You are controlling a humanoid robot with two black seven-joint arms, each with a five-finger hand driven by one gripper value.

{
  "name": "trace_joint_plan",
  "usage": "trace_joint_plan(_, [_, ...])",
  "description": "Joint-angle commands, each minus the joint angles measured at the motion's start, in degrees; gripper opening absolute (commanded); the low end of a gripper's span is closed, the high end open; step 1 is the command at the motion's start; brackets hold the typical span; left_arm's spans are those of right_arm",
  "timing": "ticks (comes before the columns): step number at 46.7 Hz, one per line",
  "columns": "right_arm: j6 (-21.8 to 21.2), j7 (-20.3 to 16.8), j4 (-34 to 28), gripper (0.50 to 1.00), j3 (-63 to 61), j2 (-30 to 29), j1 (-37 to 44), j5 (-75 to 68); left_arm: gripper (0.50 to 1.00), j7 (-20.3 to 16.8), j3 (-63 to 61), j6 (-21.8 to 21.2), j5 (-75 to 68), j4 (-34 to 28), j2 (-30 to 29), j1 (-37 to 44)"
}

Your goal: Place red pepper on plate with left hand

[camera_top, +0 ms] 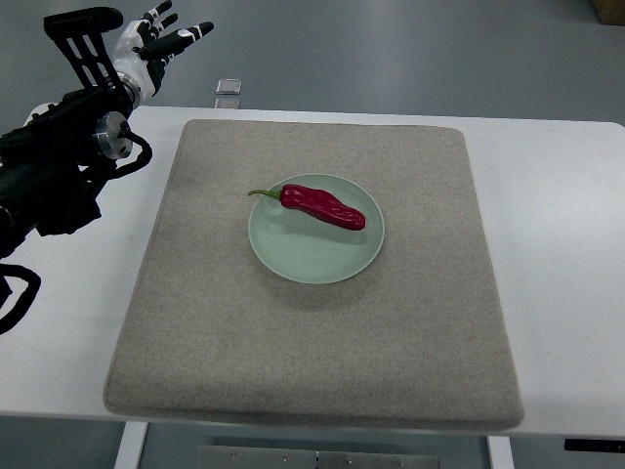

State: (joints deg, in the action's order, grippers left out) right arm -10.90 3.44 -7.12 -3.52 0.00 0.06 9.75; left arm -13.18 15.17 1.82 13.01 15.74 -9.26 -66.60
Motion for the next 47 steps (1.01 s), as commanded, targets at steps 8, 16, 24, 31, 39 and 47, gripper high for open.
trace_joint_plan(8, [0.0, 0.0, 0.0, 0.932, 0.0, 0.0, -0.1, 0.0, 0.971, -0.2, 0.2, 13.0, 8.8, -4.7, 1.3, 1.5])
trace_joint_plan(16, [0.0, 0.0, 0.0, 0.932, 0.0, 0.0, -0.1, 0.0, 0.971, -0.2, 0.2, 22.2, 11.2, -7.0, 1.3, 1.6])
trace_joint_plan(24, [0.0, 0.0, 0.0, 0.932, 0.0, 0.0, -0.1, 0.0, 0.971, -0.4, 0.2, 25.9, 11.2, -7.7, 1.3, 1.8])
trace_joint_plan(31, [0.0, 0.0, 0.0, 0.932, 0.0, 0.0, -0.1, 0.0, 0.971, -0.6, 0.3, 25.8, 11.2, -7.6, 1.3, 2.5])
trace_joint_plan(39, [0.0, 0.0, 0.0, 0.932, 0.0, 0.0, -0.1, 0.0, 0.971, -1.1, 0.3, 25.2, 11.2, -7.7, 1.3, 3.1])
trace_joint_plan(47, [0.0, 0.0, 0.0, 0.932, 0.0, 0.0, -0.1, 0.0, 0.971, -1.1, 1.6, 23.2, 11.1, -6.9, 1.3, 3.5])
